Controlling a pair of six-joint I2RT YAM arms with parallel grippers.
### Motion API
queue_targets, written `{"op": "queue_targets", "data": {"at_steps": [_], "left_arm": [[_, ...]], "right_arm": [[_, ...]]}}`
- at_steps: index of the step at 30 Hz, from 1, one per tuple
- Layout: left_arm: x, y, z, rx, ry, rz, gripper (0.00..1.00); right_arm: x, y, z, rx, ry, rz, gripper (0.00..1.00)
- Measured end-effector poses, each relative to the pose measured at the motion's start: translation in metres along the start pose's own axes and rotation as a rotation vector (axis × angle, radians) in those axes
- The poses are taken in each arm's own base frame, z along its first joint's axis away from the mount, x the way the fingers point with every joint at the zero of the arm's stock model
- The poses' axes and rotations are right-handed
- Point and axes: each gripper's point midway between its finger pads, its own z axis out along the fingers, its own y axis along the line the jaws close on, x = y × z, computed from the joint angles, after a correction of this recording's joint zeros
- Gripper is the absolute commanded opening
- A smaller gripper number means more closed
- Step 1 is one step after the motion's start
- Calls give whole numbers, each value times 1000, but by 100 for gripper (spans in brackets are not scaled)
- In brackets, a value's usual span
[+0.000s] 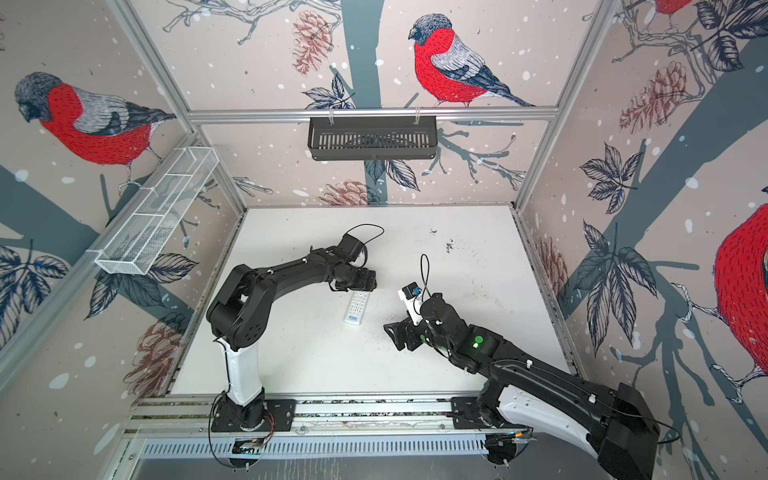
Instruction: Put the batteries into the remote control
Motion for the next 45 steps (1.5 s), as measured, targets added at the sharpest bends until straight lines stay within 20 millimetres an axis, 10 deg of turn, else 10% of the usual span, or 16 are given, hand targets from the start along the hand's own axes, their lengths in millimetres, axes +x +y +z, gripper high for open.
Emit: {"op": "queue_targets", "data": {"at_steps": [5, 13, 22, 29, 37, 45], "left_arm": [[-27, 13, -46, 23, -138, -28, 90], [-53, 95, -134, -222, -558, -85, 96], [-9, 217, -201, -832, -875, -177, 97], [34, 251, -169, -853, -885, -183, 97], [13, 255, -169, -832, -961, -149, 97], [23, 275, -175, -810, -1027, -160, 97]], "right_arm": [[-19, -35, 5, 151, -16, 40, 91], [-47, -123, 0, 487, -83, 53, 99], [-33, -252, -22, 933, -61, 77, 99], [-27, -287, -42, 1048, -157, 54, 99], [-6, -304, -74, 1057, -370, 89, 100], [-35, -322, -68, 1018, -447, 93, 100]]}}
